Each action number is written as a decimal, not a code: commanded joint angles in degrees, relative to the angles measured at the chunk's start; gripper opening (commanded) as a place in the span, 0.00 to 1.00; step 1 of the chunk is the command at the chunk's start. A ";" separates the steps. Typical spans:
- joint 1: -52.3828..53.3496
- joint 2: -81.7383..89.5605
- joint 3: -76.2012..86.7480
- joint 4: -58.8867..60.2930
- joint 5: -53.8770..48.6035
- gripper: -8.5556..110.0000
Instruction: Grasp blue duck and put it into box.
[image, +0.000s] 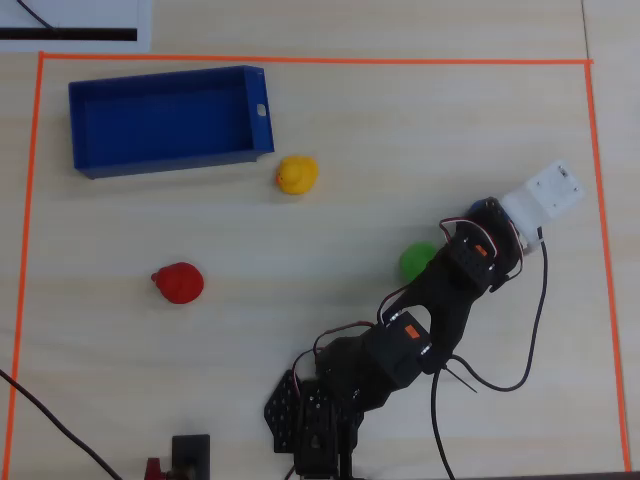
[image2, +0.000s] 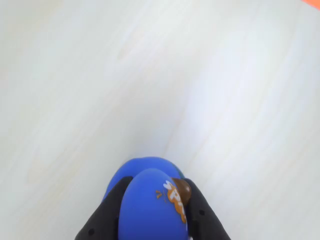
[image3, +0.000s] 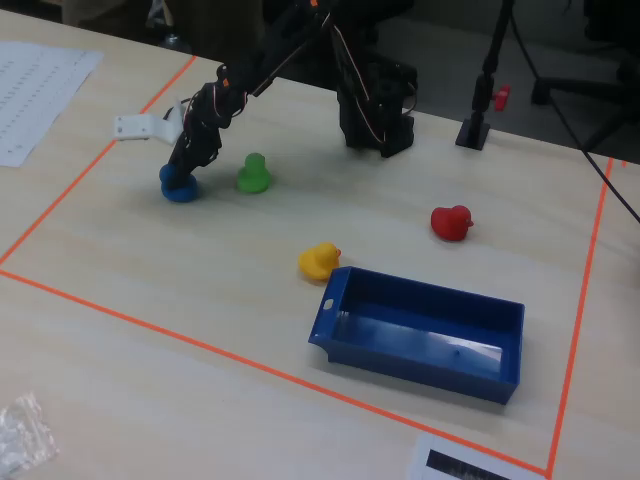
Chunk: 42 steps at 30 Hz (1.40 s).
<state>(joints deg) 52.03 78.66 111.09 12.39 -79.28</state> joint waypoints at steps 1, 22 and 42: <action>-2.02 5.27 -5.19 9.84 6.06 0.07; -59.15 23.29 -34.63 65.13 44.03 0.07; -72.60 -20.74 -68.29 54.32 46.67 0.07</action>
<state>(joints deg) -18.98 58.97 46.05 69.79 -33.13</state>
